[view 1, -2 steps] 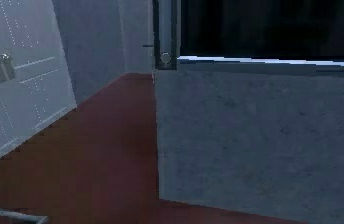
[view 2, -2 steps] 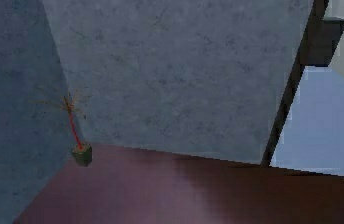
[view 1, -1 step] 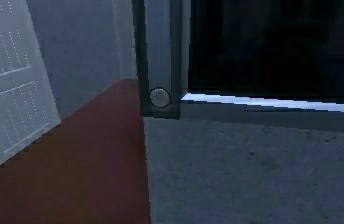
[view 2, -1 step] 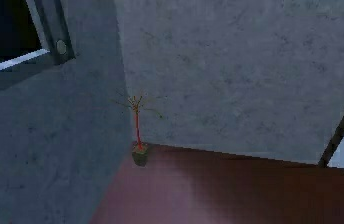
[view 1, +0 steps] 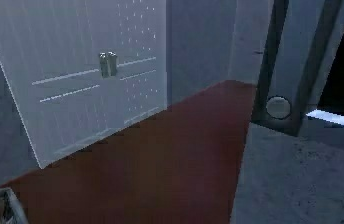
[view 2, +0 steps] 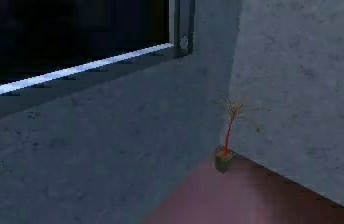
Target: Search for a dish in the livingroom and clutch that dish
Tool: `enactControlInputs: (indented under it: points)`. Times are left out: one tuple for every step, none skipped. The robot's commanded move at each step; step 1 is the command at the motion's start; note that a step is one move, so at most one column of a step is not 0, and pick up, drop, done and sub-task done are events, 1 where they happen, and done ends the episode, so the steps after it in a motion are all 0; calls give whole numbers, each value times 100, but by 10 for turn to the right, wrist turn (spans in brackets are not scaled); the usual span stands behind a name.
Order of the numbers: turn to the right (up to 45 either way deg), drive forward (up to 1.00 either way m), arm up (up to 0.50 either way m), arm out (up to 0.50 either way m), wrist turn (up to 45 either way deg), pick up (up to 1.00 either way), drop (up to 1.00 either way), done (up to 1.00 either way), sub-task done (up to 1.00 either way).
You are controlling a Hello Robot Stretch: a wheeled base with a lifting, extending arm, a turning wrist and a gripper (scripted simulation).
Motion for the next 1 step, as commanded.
enactControlInputs:
  points:
    - [0, 65, 0, 0, 0, 0, 0, 0, 0]
